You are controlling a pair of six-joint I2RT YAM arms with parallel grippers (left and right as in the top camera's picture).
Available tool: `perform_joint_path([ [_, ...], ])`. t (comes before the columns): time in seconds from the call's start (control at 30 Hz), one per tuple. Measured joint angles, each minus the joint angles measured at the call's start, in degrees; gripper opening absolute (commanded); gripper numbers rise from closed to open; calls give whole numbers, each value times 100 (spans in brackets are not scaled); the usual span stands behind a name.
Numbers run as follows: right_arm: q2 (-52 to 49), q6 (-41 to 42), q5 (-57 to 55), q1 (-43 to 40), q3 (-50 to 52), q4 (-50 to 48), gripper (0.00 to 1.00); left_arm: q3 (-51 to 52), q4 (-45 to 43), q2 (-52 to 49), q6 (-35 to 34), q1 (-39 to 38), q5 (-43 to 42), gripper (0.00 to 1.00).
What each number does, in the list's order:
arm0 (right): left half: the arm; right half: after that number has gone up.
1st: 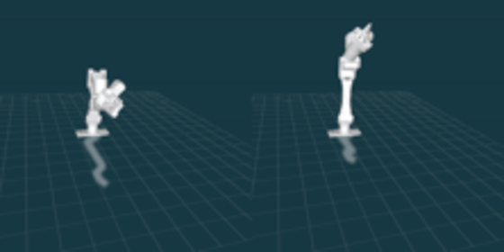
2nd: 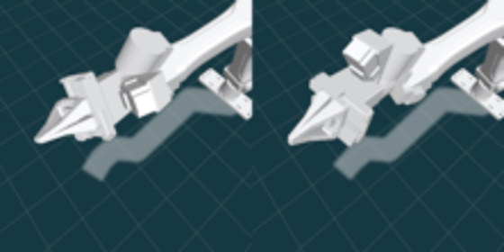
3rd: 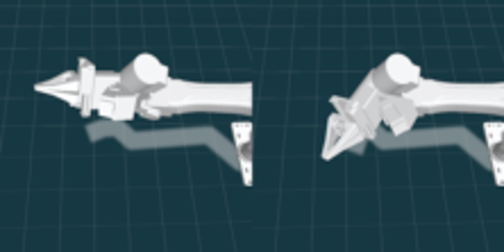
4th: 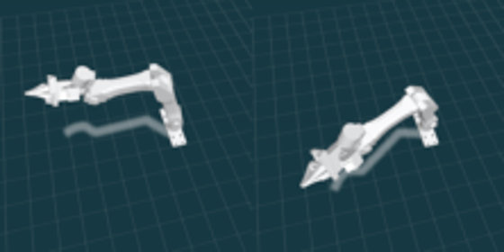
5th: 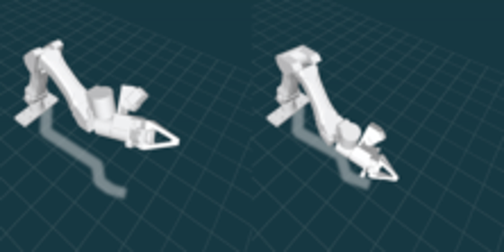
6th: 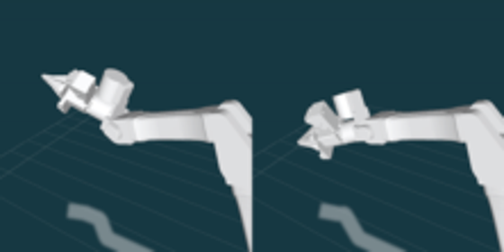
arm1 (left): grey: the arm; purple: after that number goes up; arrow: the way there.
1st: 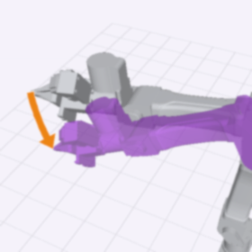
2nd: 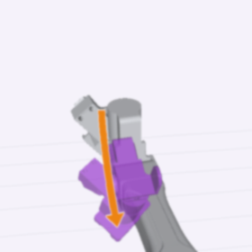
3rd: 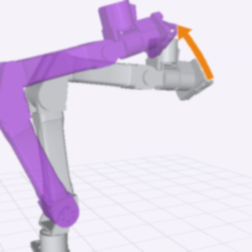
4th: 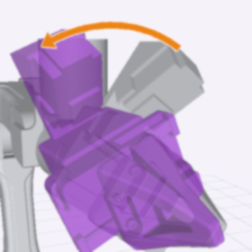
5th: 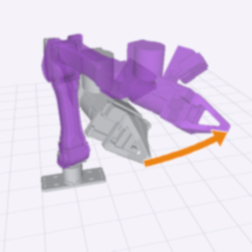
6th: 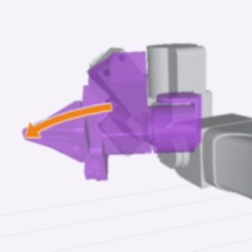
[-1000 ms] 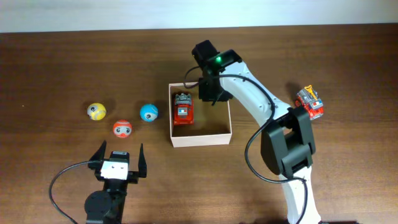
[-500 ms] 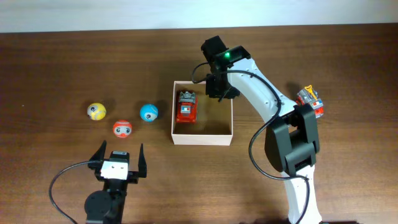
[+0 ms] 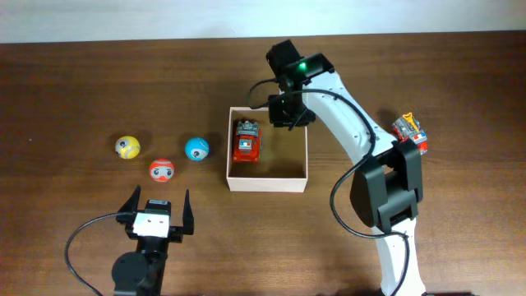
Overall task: Pack container
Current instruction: 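Raise the right gripper and move it right to the ladder truck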
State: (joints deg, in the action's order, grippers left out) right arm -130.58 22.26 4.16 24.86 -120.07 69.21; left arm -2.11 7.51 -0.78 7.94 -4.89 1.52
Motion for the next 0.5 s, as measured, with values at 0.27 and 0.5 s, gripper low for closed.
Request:
perform_joint_path([
  [0.27, 26, -603, -66, -111, -905, 1113, 94, 0, 0, -2, 0, 0, 0, 99],
  [0.5, 107, -1580, -328, -968, -1589, 1926, 99, 0, 0, 0, 0, 0, 0, 99],
])
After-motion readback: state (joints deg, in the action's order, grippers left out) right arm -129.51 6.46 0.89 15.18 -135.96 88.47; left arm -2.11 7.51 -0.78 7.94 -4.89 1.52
